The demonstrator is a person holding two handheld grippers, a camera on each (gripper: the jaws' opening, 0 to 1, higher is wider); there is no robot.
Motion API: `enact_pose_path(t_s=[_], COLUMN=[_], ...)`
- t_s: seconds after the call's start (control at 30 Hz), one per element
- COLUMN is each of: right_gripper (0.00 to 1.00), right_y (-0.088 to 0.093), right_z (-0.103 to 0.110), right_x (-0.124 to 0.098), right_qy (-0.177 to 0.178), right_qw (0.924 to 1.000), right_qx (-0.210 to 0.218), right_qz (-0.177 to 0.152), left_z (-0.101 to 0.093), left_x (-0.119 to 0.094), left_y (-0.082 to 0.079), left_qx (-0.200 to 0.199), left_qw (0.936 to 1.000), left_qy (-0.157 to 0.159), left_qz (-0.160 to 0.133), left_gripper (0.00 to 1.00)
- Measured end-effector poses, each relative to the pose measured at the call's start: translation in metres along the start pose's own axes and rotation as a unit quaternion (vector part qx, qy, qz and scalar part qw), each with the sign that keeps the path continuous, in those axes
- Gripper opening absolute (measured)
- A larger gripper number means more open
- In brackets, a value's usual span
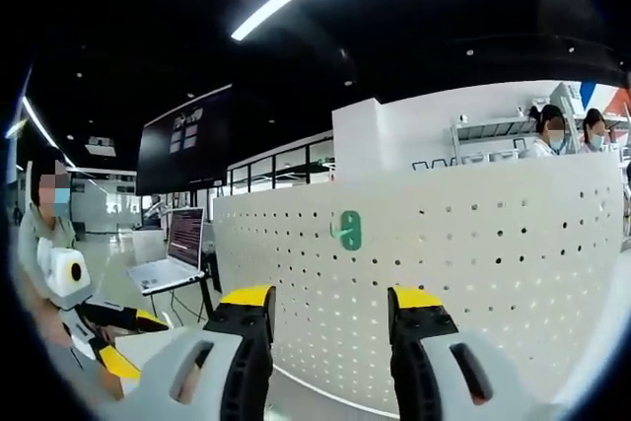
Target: Insert the hook assembly into the mounting plate slot until the hook locks in place.
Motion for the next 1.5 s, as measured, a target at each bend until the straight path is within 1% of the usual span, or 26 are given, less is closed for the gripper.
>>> enact_pose_path(t_s=[0.07, 0.13, 0.23, 0.5, 0.77, 0.87, 0.93, 1.07, 1.33, 1.5], right_gripper=[0.44, 0.44, 0.45, 0.47, 0.49, 0.50, 0.51, 0.52, 0.54, 0.54], right_y=[-0.001, 0.002, 0.005, 0.014, 0.025, 0.031, 0.035, 0.040, 0.047, 0.055], right_z=[0.001, 0.003, 0.005, 0.010, 0.010, 0.009, 0.007, 0.007, 0.011, 0.014], right_x=[-0.004, -0.007, -0.013, -0.031, -0.050, -0.059, -0.065, -0.074, -0.087, -0.095], right_qy=[-0.001, -0.004, -0.006, -0.011, -0.006, -0.003, 0.004, 0.006, 0.002, -0.001], right_qw=[1.0000, 0.9999, 0.9999, 0.9998, 0.9998, 0.9998, 0.9998, 0.9997, 0.9995, 0.9992], right_qx=[-0.006, -0.011, -0.011, -0.012, -0.007, 0.001, 0.002, 0.007, 0.003, 0.000], right_qz=[-0.002, 0.004, 0.005, 0.012, 0.017, 0.017, 0.020, 0.024, 0.032, 0.040], left_z=[0.000, 0.000, -0.001, 0.002, 0.006, 0.004, 0.005, 0.005, 0.005, 0.006], left_x=[0.000, 0.001, 0.001, -0.001, -0.003, -0.004, -0.005, -0.006, -0.008, -0.010], left_y=[-0.001, -0.001, -0.001, -0.003, -0.001, 0.001, 0.001, 0.002, 0.002, 0.004], left_qx=[0.000, -0.002, -0.007, -0.004, -0.006, -0.017, -0.012, -0.018, -0.026, -0.022], left_qw=[1.0000, 1.0000, 0.9999, 1.0000, 1.0000, 0.9998, 0.9999, 0.9997, 0.9994, 0.9995], left_qy=[0.000, 0.001, 0.005, 0.004, 0.004, 0.011, 0.010, 0.014, 0.020, 0.021], left_qz=[-0.001, -0.002, -0.005, -0.004, -0.006, -0.007, -0.006, -0.008, -0.009, -0.008], left_gripper=[0.67, 0.67, 0.68, 0.68, 0.69, 0.70, 0.70, 0.71, 0.72, 0.73])
Point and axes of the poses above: the point that each gripper's makers call its tool centre point, and the gripper's own axes: x roughly forward along the fingers, z roughly to its left, y roughly out of its underside, the point moved 3 cm from there along -x, roughly backward along the fingers, and after that the axes turned 4 degrees about -y, right-handed, at the moved point
